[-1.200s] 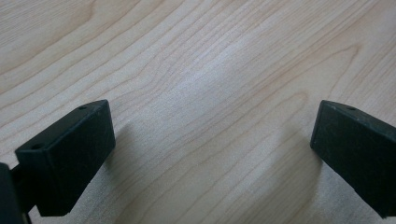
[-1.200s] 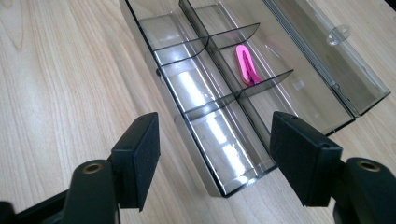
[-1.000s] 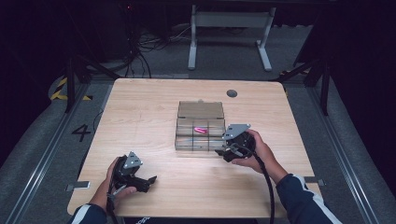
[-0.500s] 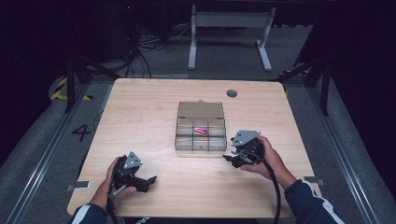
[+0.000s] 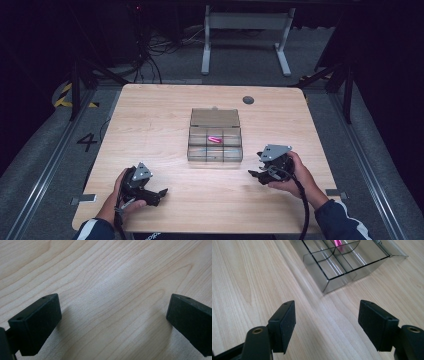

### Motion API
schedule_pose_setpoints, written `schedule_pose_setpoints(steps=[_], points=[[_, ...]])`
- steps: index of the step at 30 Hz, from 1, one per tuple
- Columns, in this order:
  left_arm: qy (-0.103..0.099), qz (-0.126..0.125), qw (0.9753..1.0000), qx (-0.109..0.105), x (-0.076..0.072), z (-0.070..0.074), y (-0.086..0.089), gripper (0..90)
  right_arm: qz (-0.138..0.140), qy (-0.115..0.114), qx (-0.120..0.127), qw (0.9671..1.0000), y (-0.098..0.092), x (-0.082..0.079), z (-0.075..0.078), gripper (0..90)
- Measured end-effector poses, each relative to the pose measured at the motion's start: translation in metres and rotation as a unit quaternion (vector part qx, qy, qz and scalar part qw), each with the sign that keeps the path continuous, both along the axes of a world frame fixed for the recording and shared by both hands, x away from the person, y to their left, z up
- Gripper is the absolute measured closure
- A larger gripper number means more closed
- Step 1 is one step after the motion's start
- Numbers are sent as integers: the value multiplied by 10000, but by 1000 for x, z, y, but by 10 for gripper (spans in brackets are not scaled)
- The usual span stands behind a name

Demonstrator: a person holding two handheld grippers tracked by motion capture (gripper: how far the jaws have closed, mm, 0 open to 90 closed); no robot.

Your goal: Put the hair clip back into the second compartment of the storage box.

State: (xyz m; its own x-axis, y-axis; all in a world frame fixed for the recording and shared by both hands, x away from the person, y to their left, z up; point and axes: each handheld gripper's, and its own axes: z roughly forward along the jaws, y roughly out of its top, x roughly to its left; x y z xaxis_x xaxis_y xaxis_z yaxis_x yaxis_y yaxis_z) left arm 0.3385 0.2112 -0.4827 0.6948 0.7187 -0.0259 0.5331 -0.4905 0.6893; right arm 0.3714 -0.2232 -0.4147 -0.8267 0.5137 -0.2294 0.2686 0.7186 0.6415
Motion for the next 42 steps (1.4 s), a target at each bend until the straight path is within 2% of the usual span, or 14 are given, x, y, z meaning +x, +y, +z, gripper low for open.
schedule_pose_setpoints(steps=[11, 14, 18, 23, 32, 37, 40, 41, 42], points=[[0, 1, 10000, 3, 0, 0, 0, 4, -33, -45, -118, 9999, -13, -10, -7, 316], [3, -4, 10000, -1, 0, 0, 0, 4, -78, -9, -123, 9999, -20, -13, -10, 317], [4, -7, 10000, 1, 0, 0, 0, 3, -174, -68, -207, 9996, -28, -18, -15, 318], [-6, 3, 10000, 5, 0, 0, 0, 4, -238, -6, -153, 9996, -42, -25, -25, 315], [-6, 5, 10000, 4, 0, 0, 0, 4, -534, 94, 175, 9984, -68, -34, -36, 320], [-5, 6, 10000, 3, 0, 0, 0, 4, -644, 196, 487, 9965, -83, -45, -46, 308], [-5, 4, 10000, 4, 0, 0, 0, 4, -752, 364, 950, 9920, -96, -53, -53, 292], [4, 1, 10000, 0, 0, 0, 0, 3, -800, 392, 1063, 9903, -99, -55, -55, 276], [5, -3, 10000, 1, 0, 0, 0, 4, -855, 409, 1061, 9898, -102, -56, -55, 256]])
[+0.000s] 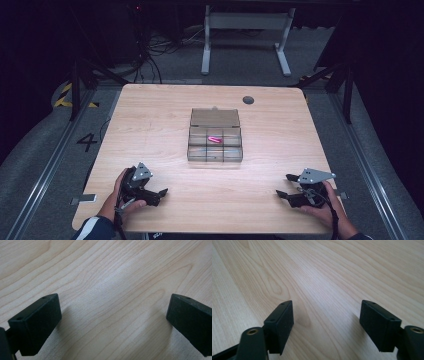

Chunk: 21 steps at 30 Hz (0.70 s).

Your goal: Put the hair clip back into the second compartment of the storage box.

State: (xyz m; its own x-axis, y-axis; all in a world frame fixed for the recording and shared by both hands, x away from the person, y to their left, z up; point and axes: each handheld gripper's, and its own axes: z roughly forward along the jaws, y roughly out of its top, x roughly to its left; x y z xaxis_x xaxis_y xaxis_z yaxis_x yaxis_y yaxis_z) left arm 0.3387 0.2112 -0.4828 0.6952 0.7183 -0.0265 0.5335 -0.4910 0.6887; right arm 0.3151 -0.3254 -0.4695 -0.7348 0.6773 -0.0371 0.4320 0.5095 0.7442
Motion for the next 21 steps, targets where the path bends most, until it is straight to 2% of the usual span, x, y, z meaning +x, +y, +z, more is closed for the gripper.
schedule_pose_setpoints(steps=[5, 21], points=[[12, -32, 10000, 5, 1, 0, 0, 1, -137, 10, 6, 9999, -6, -5, 0, 247], [-5, -17, 10000, 7, 1, 0, -1, 2, -159, 42, -1, 9999, -6, -2, 0, 219]])
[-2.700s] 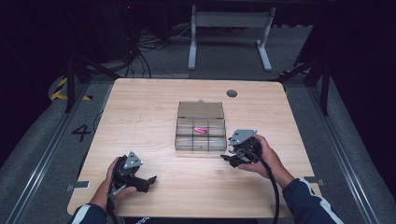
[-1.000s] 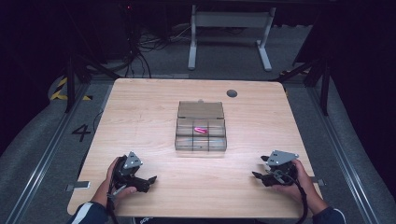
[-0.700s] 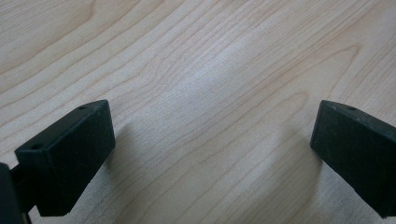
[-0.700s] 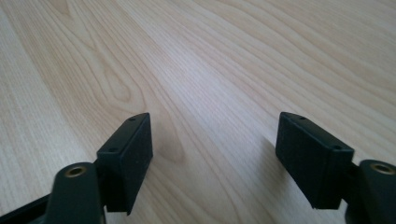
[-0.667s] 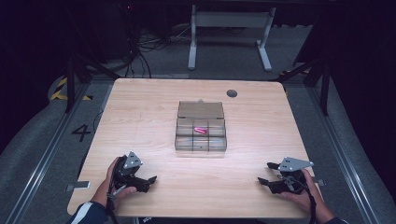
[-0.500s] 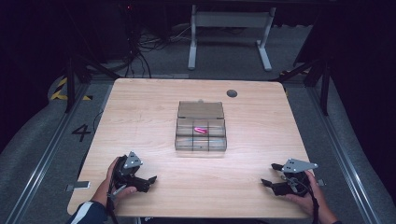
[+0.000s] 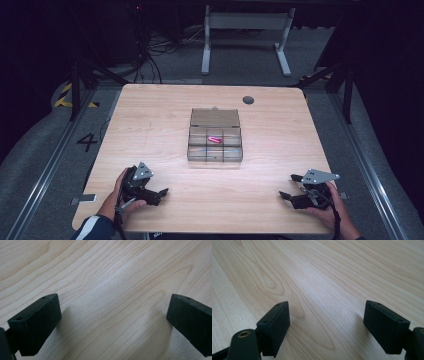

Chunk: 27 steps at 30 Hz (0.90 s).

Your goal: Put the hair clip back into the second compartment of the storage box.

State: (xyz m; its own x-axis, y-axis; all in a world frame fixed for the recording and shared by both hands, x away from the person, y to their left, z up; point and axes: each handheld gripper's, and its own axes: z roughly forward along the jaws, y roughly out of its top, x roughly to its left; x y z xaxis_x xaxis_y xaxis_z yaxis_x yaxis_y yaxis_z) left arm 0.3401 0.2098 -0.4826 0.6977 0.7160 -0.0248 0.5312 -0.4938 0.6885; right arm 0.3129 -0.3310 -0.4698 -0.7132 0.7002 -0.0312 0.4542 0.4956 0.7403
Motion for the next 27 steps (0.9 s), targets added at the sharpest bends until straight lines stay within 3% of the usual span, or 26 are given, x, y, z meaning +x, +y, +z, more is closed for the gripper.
schedule_pose_setpoints(steps=[27], points=[[14, -19, 10000, 0, 2, 0, -1, 1, -27, -1, -5, 10000, 0, 0, 0, 211]])
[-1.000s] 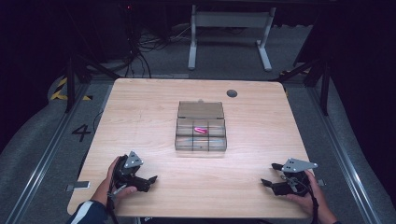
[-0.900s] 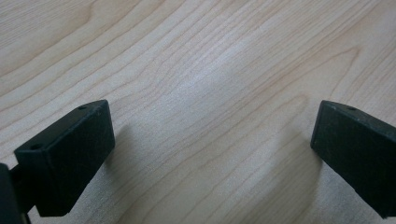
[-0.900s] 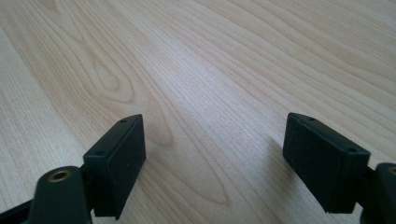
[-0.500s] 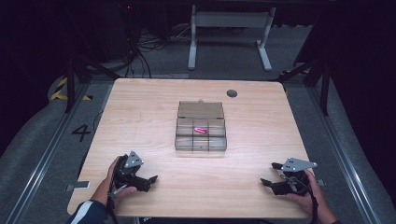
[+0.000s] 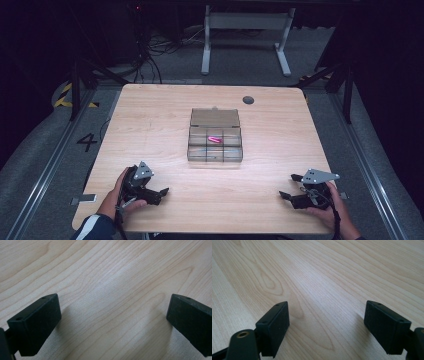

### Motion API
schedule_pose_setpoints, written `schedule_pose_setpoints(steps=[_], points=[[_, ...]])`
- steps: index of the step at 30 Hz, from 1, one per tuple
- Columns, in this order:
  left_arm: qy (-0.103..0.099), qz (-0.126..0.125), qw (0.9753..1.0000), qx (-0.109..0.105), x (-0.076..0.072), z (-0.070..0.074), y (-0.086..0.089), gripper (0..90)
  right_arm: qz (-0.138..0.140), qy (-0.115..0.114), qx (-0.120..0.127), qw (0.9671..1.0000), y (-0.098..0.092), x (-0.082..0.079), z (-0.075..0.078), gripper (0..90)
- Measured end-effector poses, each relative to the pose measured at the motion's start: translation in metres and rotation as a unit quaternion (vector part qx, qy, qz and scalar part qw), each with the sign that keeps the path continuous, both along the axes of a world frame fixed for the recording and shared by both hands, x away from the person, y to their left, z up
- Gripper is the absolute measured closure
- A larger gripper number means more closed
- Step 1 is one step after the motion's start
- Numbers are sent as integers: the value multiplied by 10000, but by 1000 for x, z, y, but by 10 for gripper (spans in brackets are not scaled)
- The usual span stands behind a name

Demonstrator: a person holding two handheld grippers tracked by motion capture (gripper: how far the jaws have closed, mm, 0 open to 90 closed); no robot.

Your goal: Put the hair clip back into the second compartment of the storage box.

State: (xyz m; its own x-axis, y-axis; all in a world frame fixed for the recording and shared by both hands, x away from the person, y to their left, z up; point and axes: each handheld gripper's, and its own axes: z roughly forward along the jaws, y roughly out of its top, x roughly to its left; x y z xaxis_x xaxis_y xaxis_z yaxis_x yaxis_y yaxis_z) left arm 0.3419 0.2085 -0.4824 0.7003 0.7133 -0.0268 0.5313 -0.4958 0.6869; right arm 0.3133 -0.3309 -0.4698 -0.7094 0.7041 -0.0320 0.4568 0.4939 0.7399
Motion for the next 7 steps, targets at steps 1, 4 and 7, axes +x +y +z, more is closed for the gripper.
schedule_pose_setpoints(steps=[1, 4, 7], points=[[-7, 9, 10000, -11, 0, 0, 0, 1, -2, 3, 1, 10000, 0, 0, 0, 211], [-1, 1, 10000, 1, 0, 0, 0, 1, 6, -3, -4, 10000, 0, 0, 0, 209], [0, 0, 10000, 0, 0, 0, 0, 1, 5, -1, -6, 10000, 0, 0, 0, 208]])
